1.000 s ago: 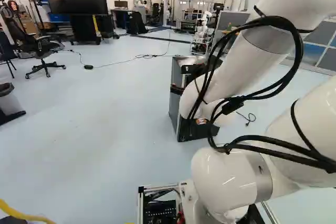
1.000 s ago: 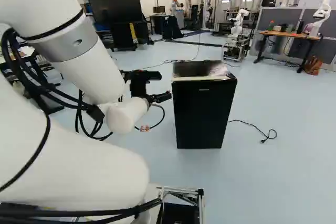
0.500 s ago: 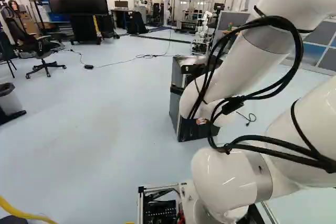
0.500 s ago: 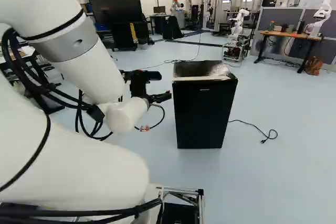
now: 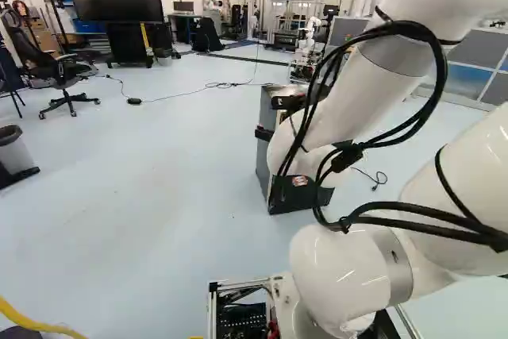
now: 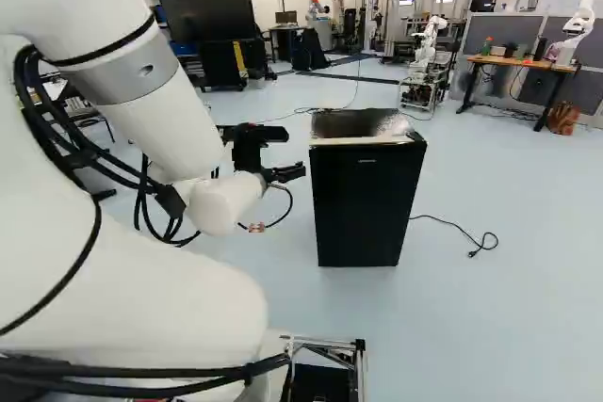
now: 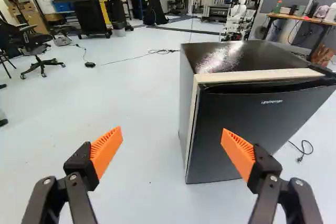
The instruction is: Grab a drink from the fridge
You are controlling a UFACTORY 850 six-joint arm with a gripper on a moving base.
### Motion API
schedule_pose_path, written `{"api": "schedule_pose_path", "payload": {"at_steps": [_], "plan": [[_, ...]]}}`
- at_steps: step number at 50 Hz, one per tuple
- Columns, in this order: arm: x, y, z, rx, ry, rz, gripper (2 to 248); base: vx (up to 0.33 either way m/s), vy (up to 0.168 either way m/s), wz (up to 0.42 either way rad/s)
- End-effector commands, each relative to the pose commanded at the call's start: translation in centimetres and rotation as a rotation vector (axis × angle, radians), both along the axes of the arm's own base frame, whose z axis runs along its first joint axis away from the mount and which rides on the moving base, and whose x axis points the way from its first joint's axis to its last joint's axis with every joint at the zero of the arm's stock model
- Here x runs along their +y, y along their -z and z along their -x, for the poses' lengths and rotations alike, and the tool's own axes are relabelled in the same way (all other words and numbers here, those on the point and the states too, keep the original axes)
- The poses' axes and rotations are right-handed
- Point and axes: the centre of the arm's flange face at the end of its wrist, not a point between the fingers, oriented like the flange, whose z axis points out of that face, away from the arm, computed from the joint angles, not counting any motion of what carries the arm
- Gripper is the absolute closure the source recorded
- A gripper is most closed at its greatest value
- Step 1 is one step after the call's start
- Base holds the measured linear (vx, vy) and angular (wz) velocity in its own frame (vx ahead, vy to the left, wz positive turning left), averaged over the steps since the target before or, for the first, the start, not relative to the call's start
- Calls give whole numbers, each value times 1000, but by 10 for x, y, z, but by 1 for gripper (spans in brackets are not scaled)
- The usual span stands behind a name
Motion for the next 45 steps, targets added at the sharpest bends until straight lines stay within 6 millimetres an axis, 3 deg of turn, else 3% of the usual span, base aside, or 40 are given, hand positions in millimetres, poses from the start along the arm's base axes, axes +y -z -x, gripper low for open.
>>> {"api": "schedule_pose_path", "payload": {"at_steps": [45], "plan": [[30,-11,-27,-84,149,-103,3,0,0,0]]}}
